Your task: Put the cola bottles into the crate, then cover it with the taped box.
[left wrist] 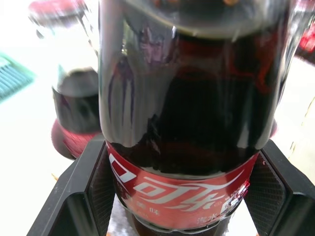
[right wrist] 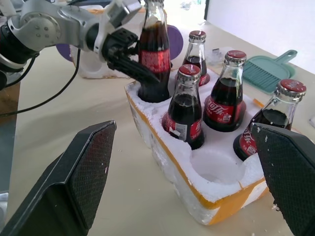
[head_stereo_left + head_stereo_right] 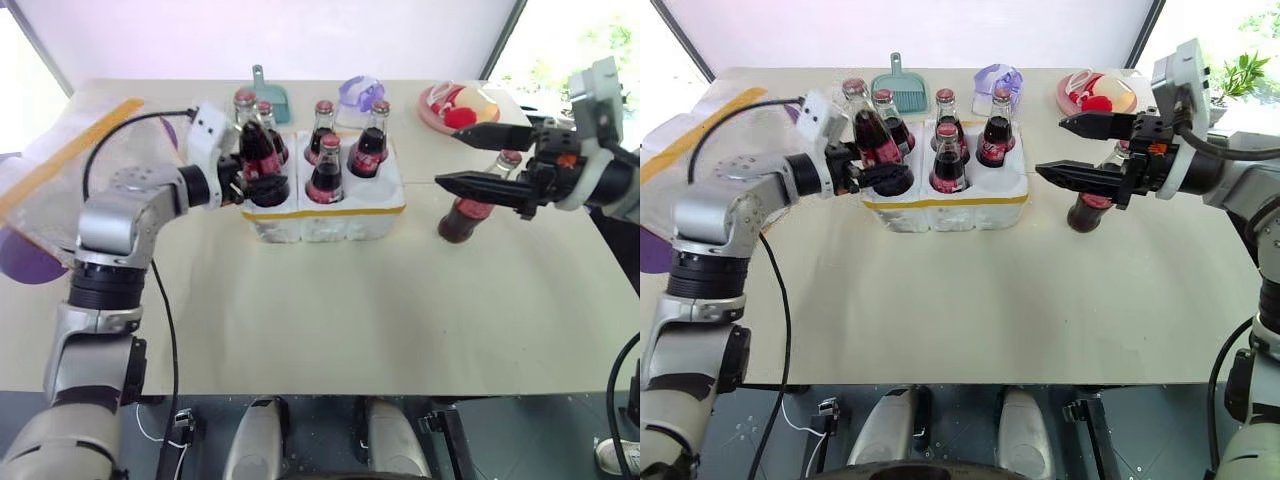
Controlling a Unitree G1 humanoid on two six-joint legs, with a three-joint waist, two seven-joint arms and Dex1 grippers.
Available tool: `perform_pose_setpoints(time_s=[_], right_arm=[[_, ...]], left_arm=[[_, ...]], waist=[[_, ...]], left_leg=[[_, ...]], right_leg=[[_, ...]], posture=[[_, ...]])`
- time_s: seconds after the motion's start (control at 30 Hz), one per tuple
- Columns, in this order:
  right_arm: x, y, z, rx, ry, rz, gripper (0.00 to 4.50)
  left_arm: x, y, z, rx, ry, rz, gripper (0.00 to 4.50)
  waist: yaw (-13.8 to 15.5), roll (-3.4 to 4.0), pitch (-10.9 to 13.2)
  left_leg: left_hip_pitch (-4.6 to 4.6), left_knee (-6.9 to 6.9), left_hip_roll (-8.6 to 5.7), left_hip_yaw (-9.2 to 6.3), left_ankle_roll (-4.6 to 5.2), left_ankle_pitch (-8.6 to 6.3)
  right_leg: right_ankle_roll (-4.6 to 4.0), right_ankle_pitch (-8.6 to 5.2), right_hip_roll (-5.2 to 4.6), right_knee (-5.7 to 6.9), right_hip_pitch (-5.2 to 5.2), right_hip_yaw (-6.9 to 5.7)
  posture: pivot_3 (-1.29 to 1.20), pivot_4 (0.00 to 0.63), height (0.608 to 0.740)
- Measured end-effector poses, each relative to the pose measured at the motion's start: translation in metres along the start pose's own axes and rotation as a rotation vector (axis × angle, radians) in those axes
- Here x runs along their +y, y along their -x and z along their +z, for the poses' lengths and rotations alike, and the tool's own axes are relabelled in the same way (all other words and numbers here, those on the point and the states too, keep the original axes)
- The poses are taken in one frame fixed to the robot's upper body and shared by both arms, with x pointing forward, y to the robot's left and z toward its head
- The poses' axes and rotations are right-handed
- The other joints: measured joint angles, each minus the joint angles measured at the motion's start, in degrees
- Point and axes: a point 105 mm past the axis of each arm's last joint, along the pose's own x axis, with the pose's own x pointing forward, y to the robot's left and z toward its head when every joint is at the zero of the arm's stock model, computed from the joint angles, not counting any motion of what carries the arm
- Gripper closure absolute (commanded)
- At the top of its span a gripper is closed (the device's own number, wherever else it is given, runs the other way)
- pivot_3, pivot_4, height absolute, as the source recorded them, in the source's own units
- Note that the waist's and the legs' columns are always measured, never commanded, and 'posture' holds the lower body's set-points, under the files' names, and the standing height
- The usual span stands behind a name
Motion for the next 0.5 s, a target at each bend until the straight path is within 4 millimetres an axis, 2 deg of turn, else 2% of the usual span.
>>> perform_pose_setpoints(time_s=[0.17,0.27,0.3,0.5], right_arm=[[-0.001,-0.001,-0.004,0.017,-0.005,0.008,0.00],[-0.001,-0.001,-0.005,0.021,-0.004,0.009,0.00],[-0.001,-0.001,-0.005,0.020,-0.002,0.010,0.00],[-0.001,-0.001,-0.005,0.015,0.007,0.013,0.00]], left_arm=[[0.005,-0.009,-0.011,0.007,-0.006,0.043,1.64],[0.005,-0.012,-0.012,-0.008,-0.012,0.053,0.19],[0.005,-0.012,-0.012,-0.013,-0.015,0.057,0.08],[0.004,-0.006,-0.008,-0.052,0.024,0.040,0.08]], waist=[[0.0,0.02,0.0],[0.2,0.05,0.0],[0.2,0.05,0.0],[0.1,0.04,-0.1]], left_leg=[[0.03,0.01,-0.01,0.01,0.00,0.00],[0.11,0.02,0.00,0.00,0.00,0.01],[0.14,0.03,0.00,-0.01,0.00,0.01],[0.12,0.03,0.00,-0.02,0.00,0.01]], right_leg=[[0.00,0.00,0.00,0.00,0.03,0.01],[0.00,0.00,-0.01,0.03,0.12,0.00],[0.00,0.00,-0.01,0.04,0.16,0.00],[0.00,0.00,0.00,0.03,0.14,-0.01]], posture=[[0.00,0.150,0.736],[0.00,0.150,0.736],[0.00,0.150,0.736],[0.00,0.150,0.736]])
